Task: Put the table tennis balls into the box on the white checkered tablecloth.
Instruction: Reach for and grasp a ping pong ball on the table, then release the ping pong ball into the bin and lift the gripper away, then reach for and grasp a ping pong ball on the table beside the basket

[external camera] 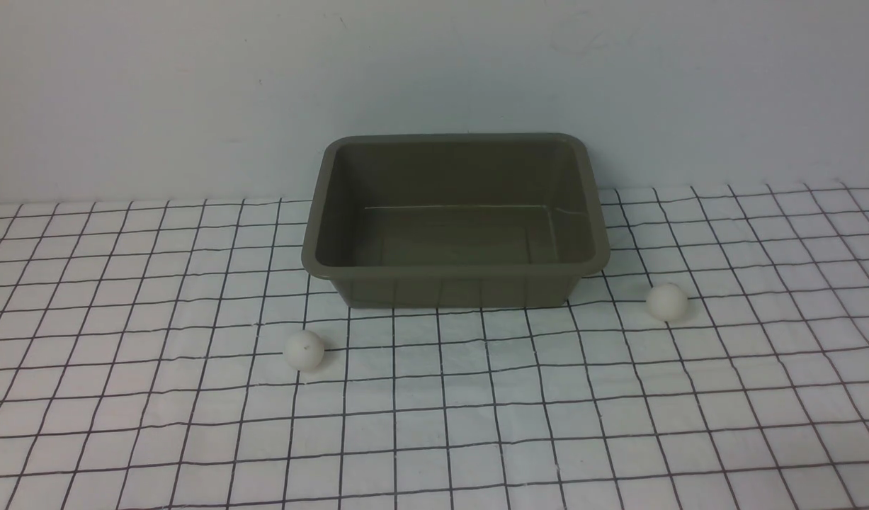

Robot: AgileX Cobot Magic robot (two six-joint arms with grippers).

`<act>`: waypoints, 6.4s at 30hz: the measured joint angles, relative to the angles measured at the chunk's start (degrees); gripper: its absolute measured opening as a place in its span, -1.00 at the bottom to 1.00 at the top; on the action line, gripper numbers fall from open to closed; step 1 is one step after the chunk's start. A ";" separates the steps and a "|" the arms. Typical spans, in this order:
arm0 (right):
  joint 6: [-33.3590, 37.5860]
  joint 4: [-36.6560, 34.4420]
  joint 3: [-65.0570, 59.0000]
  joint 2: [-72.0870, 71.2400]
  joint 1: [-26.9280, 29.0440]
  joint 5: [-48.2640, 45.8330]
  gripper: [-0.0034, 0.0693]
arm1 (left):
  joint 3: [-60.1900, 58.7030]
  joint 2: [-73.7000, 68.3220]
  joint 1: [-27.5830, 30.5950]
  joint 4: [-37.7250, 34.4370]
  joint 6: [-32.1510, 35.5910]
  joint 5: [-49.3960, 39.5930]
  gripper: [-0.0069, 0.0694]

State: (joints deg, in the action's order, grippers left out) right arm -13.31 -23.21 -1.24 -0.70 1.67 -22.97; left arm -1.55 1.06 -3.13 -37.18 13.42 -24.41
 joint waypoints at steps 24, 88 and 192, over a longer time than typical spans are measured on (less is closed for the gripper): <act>-0.62 -31.09 -0.32 0.00 0.00 5.68 -0.95 | -0.06 0.00 0.00 -41.43 -0.69 7.65 -0.83; 28.67 14.33 88.91 108.73 -9.28 -31.02 0.05 | 43.63 -68.25 -0.18 24.21 9.34 -15.67 -0.83; 24.67 15.47 127.02 98.83 -21.32 -50.12 0.55 | 62.84 -97.74 -0.29 2.84 29.26 -13.94 0.74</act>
State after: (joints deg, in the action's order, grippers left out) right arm 11.36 -7.74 125.78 98.12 -19.65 -73.09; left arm 61.29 -96.68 -3.42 -34.34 42.68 -38.35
